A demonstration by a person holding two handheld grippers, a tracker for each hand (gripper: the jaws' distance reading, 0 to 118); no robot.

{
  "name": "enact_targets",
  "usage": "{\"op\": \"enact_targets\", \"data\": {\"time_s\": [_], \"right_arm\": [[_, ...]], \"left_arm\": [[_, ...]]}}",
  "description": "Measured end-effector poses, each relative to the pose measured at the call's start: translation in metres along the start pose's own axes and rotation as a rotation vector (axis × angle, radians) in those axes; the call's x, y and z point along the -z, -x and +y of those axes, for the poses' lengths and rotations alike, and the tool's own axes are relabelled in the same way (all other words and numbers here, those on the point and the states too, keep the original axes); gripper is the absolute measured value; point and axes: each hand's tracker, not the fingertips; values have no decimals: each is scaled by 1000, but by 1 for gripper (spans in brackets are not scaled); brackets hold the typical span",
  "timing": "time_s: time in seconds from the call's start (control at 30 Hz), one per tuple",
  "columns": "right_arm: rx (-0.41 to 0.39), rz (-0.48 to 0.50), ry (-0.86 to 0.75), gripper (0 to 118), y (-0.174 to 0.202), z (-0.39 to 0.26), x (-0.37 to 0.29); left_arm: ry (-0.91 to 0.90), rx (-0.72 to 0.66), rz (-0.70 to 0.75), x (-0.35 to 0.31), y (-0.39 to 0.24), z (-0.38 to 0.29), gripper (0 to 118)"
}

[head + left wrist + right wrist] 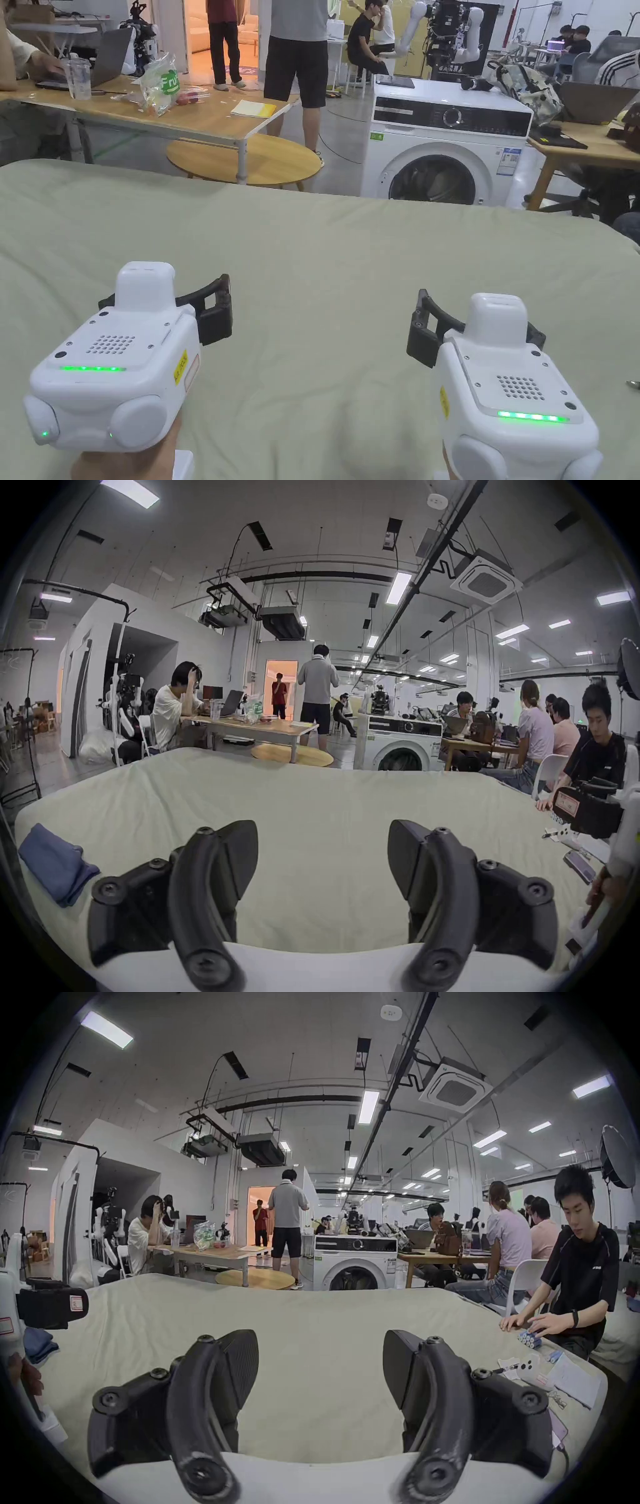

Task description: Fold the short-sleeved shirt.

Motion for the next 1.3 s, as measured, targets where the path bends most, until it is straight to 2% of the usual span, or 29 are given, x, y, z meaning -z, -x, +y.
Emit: {"op": "enact_targets", "data": {"time_s": [0.03,0.13,0.23,0.4,0.47,0.57,0.63,0.73,0.8,0.93,1.03,1.17,1.3], "right_arm": [[-5,-1,0,77,0,1,0],[-5,12,2,93,0,1,2],[1,36,-4,94,0,3,2],[-26,12,-3,94,6,5,3],[-29,-3,6,94,8,6,5],[29,35,22,94,2,6,7],[38,39,35,94,2,6,10],[6,-53,50,94,6,5,14],[15,-39,44,94,4,4,15],[58,-89,101,94,5,10,20],[72,-57,96,94,3,10,20],[134,-13,84,94,2,13,16],[168,-82,106,94,9,18,15]], "left_arm": [[-7,-2,-2,-1,0,1,79],[-23,3,-24,0,0,3,83],[-30,29,-44,3,-1,5,83],[-47,29,-56,3,1,5,83],[-47,70,-30,4,1,5,83],[-34,103,-12,6,1,5,83],[-26,108,-5,6,2,5,83],[-19,97,-13,5,7,4,83],[-22,86,-11,4,8,2,83],[-30,78,4,3,10,-1,83],[-27,87,20,3,9,-2,83],[-12,83,5,2,9,1,83],[-9,69,-21,1,9,3,83]]}}
